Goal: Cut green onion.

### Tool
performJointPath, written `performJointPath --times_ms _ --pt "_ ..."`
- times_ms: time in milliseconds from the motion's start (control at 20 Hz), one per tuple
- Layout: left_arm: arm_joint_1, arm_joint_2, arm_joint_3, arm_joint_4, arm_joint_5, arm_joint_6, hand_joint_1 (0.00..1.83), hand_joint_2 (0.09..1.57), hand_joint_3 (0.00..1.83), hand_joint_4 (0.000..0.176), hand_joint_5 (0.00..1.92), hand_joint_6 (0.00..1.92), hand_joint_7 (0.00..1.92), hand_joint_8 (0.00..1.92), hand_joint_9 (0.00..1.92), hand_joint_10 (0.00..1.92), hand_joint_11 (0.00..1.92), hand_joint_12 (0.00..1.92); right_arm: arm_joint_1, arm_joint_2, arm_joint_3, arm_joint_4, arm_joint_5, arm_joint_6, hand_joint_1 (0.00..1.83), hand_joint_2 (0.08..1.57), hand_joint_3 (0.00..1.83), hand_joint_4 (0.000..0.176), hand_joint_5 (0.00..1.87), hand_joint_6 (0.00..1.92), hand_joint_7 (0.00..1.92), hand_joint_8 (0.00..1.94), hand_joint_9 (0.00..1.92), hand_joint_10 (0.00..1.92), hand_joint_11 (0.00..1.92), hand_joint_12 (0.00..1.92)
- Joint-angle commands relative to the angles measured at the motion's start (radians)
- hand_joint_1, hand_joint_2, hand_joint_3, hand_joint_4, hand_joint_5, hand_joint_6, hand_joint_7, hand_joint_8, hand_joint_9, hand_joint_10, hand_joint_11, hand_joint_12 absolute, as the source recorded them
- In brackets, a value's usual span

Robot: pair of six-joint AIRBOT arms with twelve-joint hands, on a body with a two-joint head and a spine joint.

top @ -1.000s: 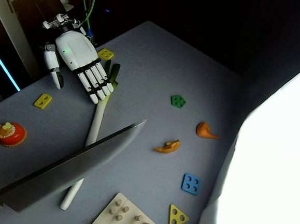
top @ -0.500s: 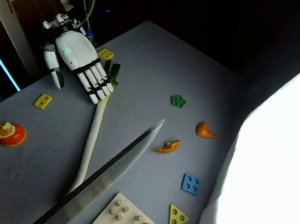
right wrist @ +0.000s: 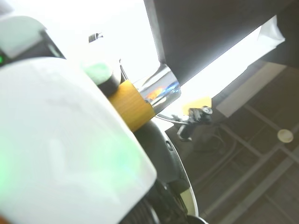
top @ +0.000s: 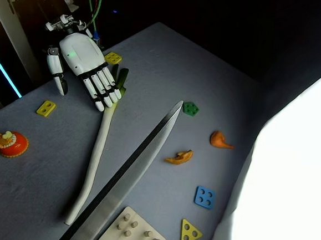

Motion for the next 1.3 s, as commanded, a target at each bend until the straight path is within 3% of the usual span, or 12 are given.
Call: performJointPath --times_ms 0,200,350,550,750,1250 --pt "-0.004 -0.004 0.002 0.036 -0.023 -0.003 0.25 1.32 0.00 0.000 0.10 0.00 0.07 0.00 0.04 0.00 0.00 0.11 0.007 0.002 0.016 0.008 0.131 0.019 1.59 0.70 0.90 0.176 1.41 1.92 1.60 1.94 1.64 1.92 1.70 1.92" --pt "-0.015 -0.002 0.002 0.038 -0.026 -0.001 0.24 1.34 0.01 0.000 0.09 0.00 0.05 0.00 0.00 0.00 0.00 0.00 -0.010 -0.076 0.145 -0.007 0.129 0.058 1.58 0.74 0.85 0.176 1.39 1.92 1.60 1.94 1.64 1.92 1.69 1.92" --pt "-0.038 0.000 0.004 0.038 -0.043 0.023 0.19 1.34 0.01 0.000 0.08 0.00 0.04 0.00 0.00 0.00 0.00 0.00 -0.028 -0.119 0.202 -0.007 0.128 0.058 1.60 0.74 0.83 0.176 1.37 1.92 1.58 1.94 1.63 1.92 1.69 1.92" --pt "-0.061 0.009 0.004 0.048 -0.058 0.041 0.26 1.33 0.00 0.000 0.10 0.01 0.06 0.00 0.01 0.00 0.00 0.00 -0.031 -0.165 0.269 0.002 0.111 0.065 1.59 0.75 0.84 0.176 1.40 1.92 1.59 1.94 1.64 1.92 1.70 1.92" --pt "-0.080 0.032 0.003 0.050 -0.070 0.055 0.20 1.34 0.00 0.000 0.09 0.00 0.06 0.00 0.02 0.01 0.00 0.00 -0.036 -0.175 0.279 0.006 0.117 0.074 1.59 0.72 0.87 0.176 1.41 1.92 1.60 1.94 1.65 1.92 1.71 1.92" --pt "-0.124 0.141 0.021 0.098 -0.158 0.077 0.23 1.32 0.00 0.000 0.09 0.00 0.07 0.00 0.04 0.00 0.01 0.01 -0.049 -0.198 0.302 0.006 0.124 0.074 1.55 0.78 0.76 0.176 1.39 1.92 1.59 1.94 1.63 1.92 1.69 1.92"
